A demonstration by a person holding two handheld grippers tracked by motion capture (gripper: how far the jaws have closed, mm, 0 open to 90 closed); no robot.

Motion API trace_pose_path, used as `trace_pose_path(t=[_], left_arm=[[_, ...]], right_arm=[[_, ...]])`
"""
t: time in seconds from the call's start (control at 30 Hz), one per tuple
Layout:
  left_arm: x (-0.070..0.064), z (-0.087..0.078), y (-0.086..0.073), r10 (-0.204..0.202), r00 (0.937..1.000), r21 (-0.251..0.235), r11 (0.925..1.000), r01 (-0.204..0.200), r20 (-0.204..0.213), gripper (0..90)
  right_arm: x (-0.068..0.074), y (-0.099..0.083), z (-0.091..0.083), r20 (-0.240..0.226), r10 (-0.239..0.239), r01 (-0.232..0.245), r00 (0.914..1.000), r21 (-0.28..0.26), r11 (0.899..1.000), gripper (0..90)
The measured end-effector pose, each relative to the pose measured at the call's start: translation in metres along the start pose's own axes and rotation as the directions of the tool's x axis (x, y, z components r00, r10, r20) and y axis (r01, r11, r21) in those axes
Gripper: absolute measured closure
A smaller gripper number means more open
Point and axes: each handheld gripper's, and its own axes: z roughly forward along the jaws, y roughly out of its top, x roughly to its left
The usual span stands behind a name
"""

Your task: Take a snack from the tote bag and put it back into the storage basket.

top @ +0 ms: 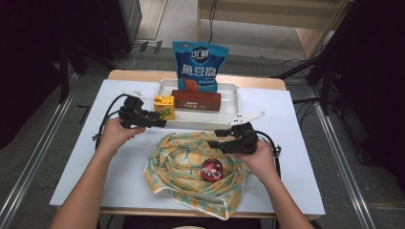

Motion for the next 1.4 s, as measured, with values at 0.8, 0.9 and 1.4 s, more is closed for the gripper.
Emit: trace_pose_path(t=[0.8,0.9,1.4], left_arm=[[0.000,-0.002,0.000,0.001,1.0000,-0.012,0.9999,-0.001,0.000,37.9],[0.000,-0.001,0.000,0.005,1.0000,-0.010,0.9999,-0.005,0.001,37.7],[0.000,-0.002,0.000,-0.002,1.0000,-0.007,1.0000,0.002,0.008,37.8]], right_arm=[[0.032,-0.024,-0.012,-0.009,-0.016,0.016,0.9998,0.004,1.000,42.6],[0.035,-0.026,-0.012,-0.013,-0.012,0.012,0.9999,-0.001,1.000,41.8],[0.048,-0.040,-0.006,-0.017,-0.012,0.013,0.9998,0.031,0.999,37.2]])
